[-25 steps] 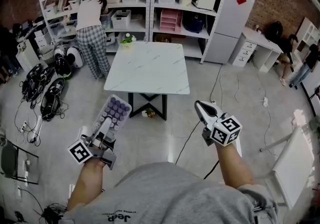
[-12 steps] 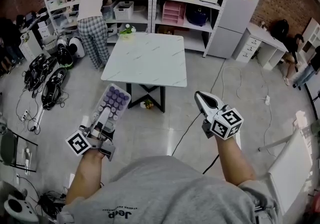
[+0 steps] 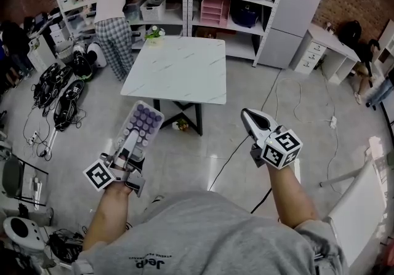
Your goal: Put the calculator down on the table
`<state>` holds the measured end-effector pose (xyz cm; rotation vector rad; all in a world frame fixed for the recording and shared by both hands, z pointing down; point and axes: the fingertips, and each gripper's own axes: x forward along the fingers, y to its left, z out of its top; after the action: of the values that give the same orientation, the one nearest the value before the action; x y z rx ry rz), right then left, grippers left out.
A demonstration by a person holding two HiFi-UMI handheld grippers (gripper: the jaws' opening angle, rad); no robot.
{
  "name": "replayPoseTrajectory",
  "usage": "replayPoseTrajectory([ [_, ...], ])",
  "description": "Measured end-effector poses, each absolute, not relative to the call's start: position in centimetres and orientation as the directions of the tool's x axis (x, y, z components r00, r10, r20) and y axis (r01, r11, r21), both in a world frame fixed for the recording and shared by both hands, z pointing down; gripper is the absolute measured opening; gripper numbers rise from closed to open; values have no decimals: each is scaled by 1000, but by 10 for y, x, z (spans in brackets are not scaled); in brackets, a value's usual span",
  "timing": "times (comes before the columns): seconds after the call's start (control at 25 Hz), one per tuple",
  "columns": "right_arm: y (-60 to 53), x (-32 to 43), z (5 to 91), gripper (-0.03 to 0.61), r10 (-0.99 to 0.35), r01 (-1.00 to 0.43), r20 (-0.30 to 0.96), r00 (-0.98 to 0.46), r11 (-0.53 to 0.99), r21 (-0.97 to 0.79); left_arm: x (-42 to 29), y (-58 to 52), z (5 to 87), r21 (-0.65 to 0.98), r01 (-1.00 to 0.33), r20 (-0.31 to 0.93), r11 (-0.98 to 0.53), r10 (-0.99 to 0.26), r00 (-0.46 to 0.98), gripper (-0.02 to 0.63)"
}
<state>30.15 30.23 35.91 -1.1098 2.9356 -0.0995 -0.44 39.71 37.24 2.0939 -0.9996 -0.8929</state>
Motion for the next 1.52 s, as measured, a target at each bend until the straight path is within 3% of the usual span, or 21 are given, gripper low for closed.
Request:
replayPoseTrajectory([
  [0.2,272,296,343,3,-662,-662,32,-749,746,-72,-10,365,356,784,-384,-281,-488,-830,482,153],
  [0.56,198,245,378,3,-716,-717,48,-697,696,-37,-67,265,400,789,-305,-321,-533,-781,535,153],
  [1.12,-4,89,349,3,-799,-799,17,-600,599,-55,-204,22,394,767,-267,-275,-583,-675,684,153],
  [1.52,-92,75,356,3,-827,-828,47,-560,557,-62,-224,-73,412,791,-259,-236,-555,-666,707,153],
])
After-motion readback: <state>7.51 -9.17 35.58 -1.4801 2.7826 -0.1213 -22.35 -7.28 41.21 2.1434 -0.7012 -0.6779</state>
